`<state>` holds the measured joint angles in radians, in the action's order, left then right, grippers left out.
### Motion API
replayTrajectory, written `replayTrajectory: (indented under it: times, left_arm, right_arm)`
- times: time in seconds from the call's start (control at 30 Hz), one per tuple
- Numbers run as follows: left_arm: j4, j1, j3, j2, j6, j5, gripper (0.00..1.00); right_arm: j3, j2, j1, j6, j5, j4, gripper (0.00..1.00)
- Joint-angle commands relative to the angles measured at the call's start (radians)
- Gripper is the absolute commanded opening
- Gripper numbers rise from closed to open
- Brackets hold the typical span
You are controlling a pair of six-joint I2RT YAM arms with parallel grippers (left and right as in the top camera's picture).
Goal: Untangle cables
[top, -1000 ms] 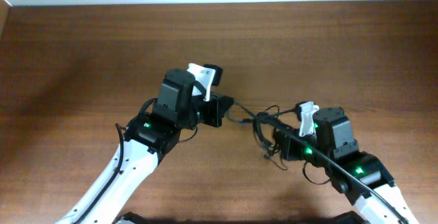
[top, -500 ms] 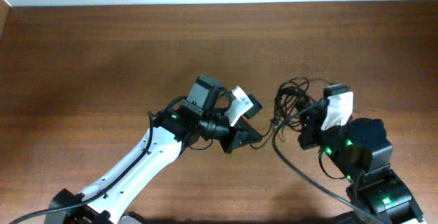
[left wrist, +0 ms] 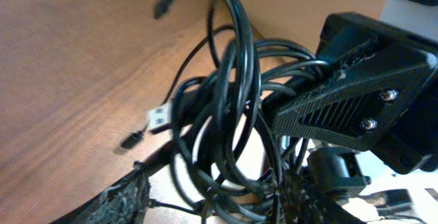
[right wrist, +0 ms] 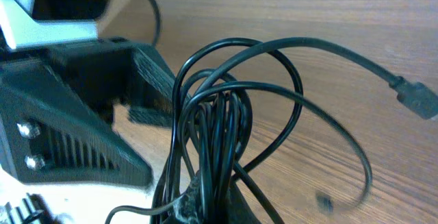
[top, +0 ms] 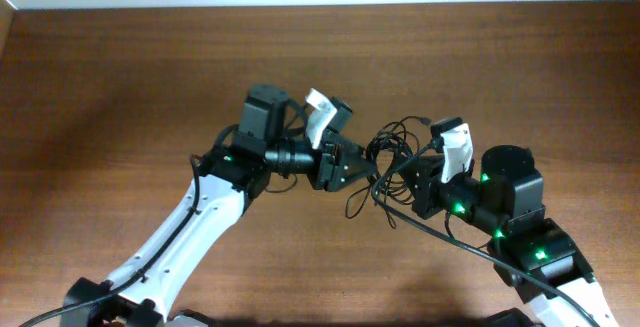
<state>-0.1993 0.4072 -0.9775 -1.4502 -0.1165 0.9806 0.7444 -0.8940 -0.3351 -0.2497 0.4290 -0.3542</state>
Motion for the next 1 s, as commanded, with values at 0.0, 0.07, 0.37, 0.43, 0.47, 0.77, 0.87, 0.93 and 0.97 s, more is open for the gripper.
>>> replayTrajectory:
  times: [0.0, 0.07, 0.37, 0.43, 0.47, 0.77, 0.87, 0.93, 0.97]
  left_arm:
    - [0.003, 0.036, -0.003, 0.011, -0.157, -0.109, 0.56]
    - [0.003, 0.06, -0.003, 0.01, -0.25, -0.257, 0.38]
    - [-0.241, -0.046, -0.003, 0.01, -0.373, -0.987, 0.0]
    - [-0.272, -0.153, -0.003, 0.01, -0.373, -1.056, 0.0]
    - [-0.281, -0.235, -0.003, 0.01, -0.374, -1.046, 0.0]
    - [-0.275, -0.445, -0.003, 0.01, -0.377, -0.24, 0.0]
    - [-0.301, -0.351, -0.003, 0.01, -0.617, -0.399, 0.0]
    - [-0.318, -0.266, -0.003, 0.01, -0.841, -0.541, 0.0]
    - [-0.318, -0.209, -0.003, 0.01, -1.011, -0.541, 0.0]
  right_arm:
    - [0.021, 0.006, 0.002, 0.01, 0.06, 0.012, 0.04]
    - [0.021, 0.006, 0.002, 0.015, 0.099, 0.014, 0.04]
    - [0.035, 0.275, 0.045, 0.143, 0.501, 0.067, 0.04]
    - [0.035, 0.3, 0.088, 0.142, 0.448, 0.019, 0.04]
    - [0.035, 0.298, 0.107, 0.142, 0.363, -0.039, 0.04]
    - [0.035, 0.161, 0.121, 0.112, 0.011, -0.313, 0.62]
    - [0.035, 0.008, 0.07, -0.059, 0.241, -0.29, 0.74]
    - [0.035, -0.085, -0.019, -0.05, 0.274, -0.224, 0.75]
    - [0.035, -0.143, -0.075, -0.021, 0.274, -0.161, 0.78]
